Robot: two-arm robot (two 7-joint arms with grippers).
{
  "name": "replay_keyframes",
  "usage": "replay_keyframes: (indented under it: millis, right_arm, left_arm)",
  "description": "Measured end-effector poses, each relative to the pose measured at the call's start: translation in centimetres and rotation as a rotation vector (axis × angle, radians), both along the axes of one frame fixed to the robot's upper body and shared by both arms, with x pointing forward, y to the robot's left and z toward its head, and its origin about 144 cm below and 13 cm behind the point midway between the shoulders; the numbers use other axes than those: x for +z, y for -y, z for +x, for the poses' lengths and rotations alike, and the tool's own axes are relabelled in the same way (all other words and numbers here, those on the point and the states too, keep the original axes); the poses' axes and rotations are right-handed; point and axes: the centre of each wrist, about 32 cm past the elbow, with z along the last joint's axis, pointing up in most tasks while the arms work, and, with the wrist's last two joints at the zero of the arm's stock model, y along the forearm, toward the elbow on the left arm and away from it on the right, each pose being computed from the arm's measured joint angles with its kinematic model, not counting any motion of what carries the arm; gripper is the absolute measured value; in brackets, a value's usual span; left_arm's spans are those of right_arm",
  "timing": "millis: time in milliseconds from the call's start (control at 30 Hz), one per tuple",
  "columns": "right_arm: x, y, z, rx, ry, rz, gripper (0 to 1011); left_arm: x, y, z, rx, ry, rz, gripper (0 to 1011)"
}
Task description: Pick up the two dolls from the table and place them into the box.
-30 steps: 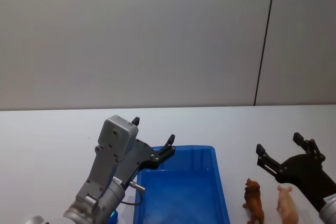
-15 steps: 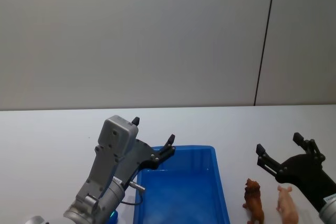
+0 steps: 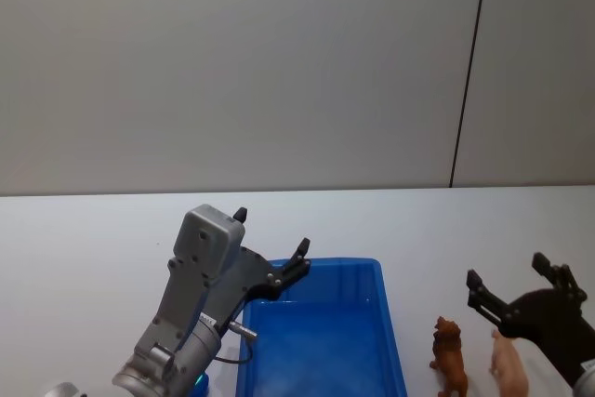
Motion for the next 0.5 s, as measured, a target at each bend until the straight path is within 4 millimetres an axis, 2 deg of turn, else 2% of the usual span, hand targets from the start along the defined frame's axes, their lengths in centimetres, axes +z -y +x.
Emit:
replay_keyframes:
  millis: [500]
  right_arm:
    - [-1.2, -0.4, -1.5, -0.08, -0.102, -0.018, 1001]
  left_arm:
    - [0.0, 0.0, 0.0, 0.0, 0.0, 0.0, 1001]
